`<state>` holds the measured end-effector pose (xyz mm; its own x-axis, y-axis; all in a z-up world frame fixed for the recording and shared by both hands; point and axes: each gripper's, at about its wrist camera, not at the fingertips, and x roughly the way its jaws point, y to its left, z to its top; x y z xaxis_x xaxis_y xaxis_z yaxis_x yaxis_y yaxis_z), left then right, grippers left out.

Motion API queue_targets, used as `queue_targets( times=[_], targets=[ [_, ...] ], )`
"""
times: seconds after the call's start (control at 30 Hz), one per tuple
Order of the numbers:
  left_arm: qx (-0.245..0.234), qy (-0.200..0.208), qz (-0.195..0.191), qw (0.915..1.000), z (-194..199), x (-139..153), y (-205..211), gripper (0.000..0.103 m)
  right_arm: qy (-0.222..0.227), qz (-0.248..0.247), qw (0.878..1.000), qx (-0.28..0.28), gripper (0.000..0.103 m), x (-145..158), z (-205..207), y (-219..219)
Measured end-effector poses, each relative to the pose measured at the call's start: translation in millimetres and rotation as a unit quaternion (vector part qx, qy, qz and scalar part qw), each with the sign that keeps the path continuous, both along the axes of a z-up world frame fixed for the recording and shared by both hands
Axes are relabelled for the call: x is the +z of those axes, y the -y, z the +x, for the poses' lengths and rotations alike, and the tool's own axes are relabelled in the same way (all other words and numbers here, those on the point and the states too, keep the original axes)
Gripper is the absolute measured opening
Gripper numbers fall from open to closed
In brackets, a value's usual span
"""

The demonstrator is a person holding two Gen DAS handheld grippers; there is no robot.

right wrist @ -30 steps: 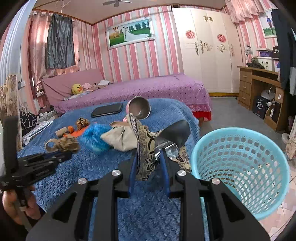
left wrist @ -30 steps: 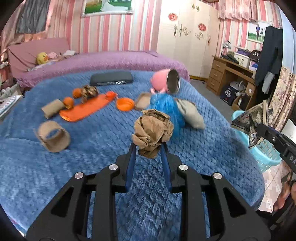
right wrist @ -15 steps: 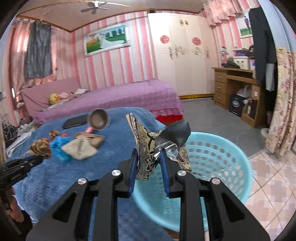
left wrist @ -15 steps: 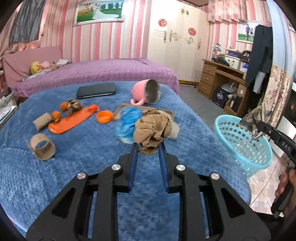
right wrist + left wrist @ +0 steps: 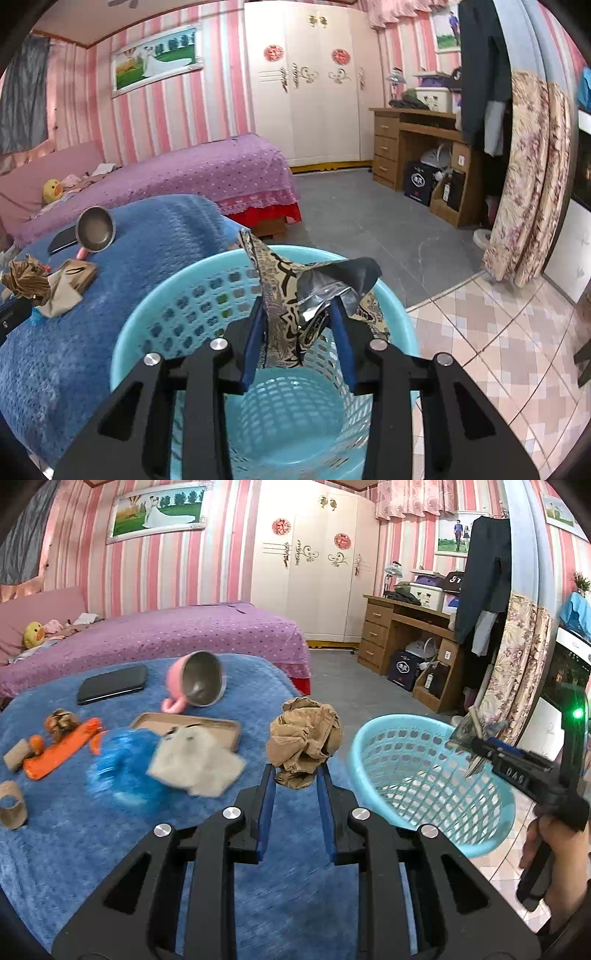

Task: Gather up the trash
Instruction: 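Open the right tool over the blue basket, dropping the snack bag, then move the left tool over the basket and release the brown paper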

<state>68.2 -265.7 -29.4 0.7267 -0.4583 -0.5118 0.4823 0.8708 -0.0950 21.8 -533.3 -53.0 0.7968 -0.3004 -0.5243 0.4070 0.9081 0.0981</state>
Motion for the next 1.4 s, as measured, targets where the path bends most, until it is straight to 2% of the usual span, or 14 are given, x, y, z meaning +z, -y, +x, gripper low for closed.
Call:
queue_targets(
  times=[0.13,0.17,0.37,0.5,0.83,1.1,1.13,1.17,1.27,1.4],
  targets=[
    [-0.012,-0.003,-0.002,0.9999,6,0,21,0.022,0.000,0.003,1.000,-0.006,0.057,-4,1,5],
    [-0.014,-0.003,-0.001,0.9999,7,-2,26,0.022,0.001,0.002,1.000,-0.007,0.058,-4,-1,3],
    [-0.024,-0.010,-0.003,0.9997,13,-6,45,0.022,0.017,0.006,1.000,-0.024,0.081,-5,-7,9],
    [-0.030,-0.017,-0.004,0.9994,16,-10,55,0.022,0.027,0.006,0.999,-0.041,0.092,-6,-12,11],
    [-0.062,-0.024,0.005,0.9978,19,-17,88,0.022,0.042,-0.028,0.995,-0.090,0.094,1,-24,16],
    [-0.082,-0.036,0.016,0.9959,24,-18,111,0.023,0.054,-0.030,0.991,-0.117,0.094,4,-33,25],
    [-0.081,-0.040,0.018,0.9957,26,-18,113,0.029,0.055,-0.029,0.991,-0.118,0.094,4,-33,25],
    [-0.078,-0.044,0.017,0.9958,28,-19,113,0.041,0.054,-0.029,0.991,-0.119,0.094,4,-33,25],
    [-0.062,-0.051,0.004,0.9967,34,-18,104,0.066,0.051,-0.032,0.991,-0.118,0.094,4,-32,24],
    [-0.030,-0.044,0.004,0.9986,39,-15,85,0.082,0.045,-0.032,0.991,-0.119,0.094,3,-29,21]
  ],
)
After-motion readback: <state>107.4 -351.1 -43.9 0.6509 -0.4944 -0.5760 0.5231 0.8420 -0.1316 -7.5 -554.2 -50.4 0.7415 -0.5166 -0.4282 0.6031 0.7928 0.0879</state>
